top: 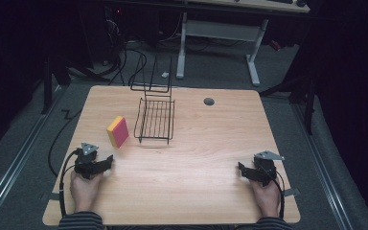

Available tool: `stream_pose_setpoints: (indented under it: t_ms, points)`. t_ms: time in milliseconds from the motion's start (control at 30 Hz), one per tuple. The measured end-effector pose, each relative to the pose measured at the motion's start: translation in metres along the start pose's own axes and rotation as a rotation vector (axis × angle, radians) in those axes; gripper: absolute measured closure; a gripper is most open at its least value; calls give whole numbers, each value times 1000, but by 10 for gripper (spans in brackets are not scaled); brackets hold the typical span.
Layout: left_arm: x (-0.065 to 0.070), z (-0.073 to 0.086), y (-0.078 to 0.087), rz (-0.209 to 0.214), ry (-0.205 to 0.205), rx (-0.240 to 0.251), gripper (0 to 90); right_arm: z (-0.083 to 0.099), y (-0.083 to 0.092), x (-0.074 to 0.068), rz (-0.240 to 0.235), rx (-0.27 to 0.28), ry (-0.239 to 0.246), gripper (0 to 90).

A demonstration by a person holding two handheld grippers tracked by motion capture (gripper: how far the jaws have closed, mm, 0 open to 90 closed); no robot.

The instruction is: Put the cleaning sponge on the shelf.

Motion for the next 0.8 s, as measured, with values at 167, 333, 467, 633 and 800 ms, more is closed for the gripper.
stream_pose_setpoints:
  t_ms: [167, 333, 467, 633, 800]
  points:
    - [0, 0, 0, 1, 0, 0, 290, 0, 0, 0, 0, 0, 0, 269]
    - [0, 0, 0, 4, 1, -1, 288, 0, 0, 0, 2, 1, 3, 270]
    - [-2, 0, 0, 20, 10, 0, 280, 0, 0, 0, 3, 0, -3, 271]
    - [0, 0, -1, 10, -8, -8, 254, 0, 0, 0, 3, 0, -3, 271]
    - [1, 0, -1, 13, -15, -12, 233, 0, 0, 0, 4, -1, -3, 271]
Point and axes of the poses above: each handheld gripper's, and its own axes: y roughly backward along the jaws, z roughly out of its underside, x roughly to its right, the point moved 1 cm from there along -y, roughly forward along the jaws, and after that the axes turned 10 degrees about y, right-handed, at the moved point
